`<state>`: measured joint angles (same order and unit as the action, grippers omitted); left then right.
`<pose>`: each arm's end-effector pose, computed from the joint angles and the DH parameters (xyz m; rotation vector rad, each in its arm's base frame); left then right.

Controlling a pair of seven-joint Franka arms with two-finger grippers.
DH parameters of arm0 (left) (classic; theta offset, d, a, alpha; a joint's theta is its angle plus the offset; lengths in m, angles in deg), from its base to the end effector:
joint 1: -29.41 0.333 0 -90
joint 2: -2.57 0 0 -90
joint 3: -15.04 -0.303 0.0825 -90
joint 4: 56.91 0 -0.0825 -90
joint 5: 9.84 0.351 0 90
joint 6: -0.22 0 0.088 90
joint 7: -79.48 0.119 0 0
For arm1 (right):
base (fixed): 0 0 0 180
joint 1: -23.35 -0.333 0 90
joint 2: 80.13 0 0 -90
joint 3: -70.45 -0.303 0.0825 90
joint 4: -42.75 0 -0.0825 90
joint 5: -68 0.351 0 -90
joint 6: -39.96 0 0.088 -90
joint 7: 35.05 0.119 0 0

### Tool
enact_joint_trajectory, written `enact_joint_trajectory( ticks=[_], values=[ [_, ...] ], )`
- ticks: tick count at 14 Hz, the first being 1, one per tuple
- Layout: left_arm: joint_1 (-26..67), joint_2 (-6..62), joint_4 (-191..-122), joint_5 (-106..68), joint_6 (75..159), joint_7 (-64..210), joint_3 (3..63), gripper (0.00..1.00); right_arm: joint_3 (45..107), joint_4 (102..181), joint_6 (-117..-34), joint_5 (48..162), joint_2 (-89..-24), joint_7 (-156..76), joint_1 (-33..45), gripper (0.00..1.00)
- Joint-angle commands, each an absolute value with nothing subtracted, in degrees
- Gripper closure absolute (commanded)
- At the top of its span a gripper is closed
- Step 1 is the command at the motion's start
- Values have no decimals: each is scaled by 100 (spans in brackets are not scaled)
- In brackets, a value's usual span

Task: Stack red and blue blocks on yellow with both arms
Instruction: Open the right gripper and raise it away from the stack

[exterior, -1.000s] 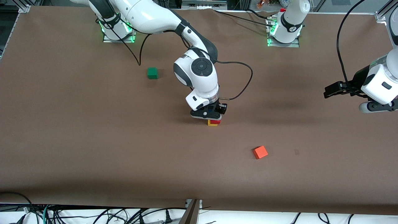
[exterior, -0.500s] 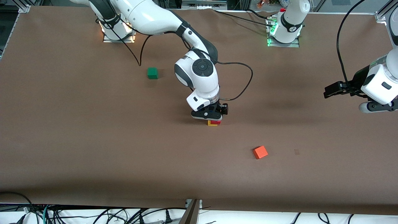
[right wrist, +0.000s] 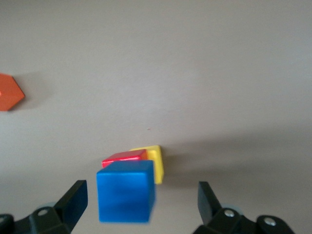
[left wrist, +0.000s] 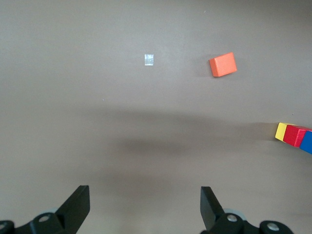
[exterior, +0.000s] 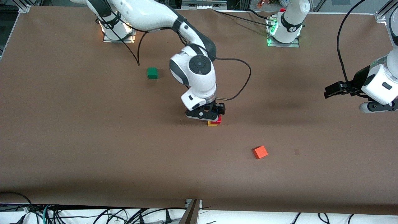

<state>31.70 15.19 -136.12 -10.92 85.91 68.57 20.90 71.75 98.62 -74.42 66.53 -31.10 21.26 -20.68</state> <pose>0.5738 -0.0318 0.5548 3.1028 0.2003 -0.1717 0.5477 0.5119 0.3561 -3.0165 0.3318 -0.2106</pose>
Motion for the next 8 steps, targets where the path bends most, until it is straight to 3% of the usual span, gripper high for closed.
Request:
enact_joint_trajectory(
  ticks=[1, 6, 8],
  values=[
    [3169, 1461, -13645, -1107, 8556, 6981, 2066, 0, 7115, 10066, -6562, 6624, -3933, 1998, -1719, 0],
    [3169, 1461, -13645, -1002, 8564, 7051, 2066, 0, 7115, 10224, -4909, 7378, -4892, 305, -657, 0],
    [3134, 1461, -13636, -861, 8564, 7095, 2093, 0, 7333, 10810, -4670, 7555, -5443, -715, -286, 0]
  ],
)
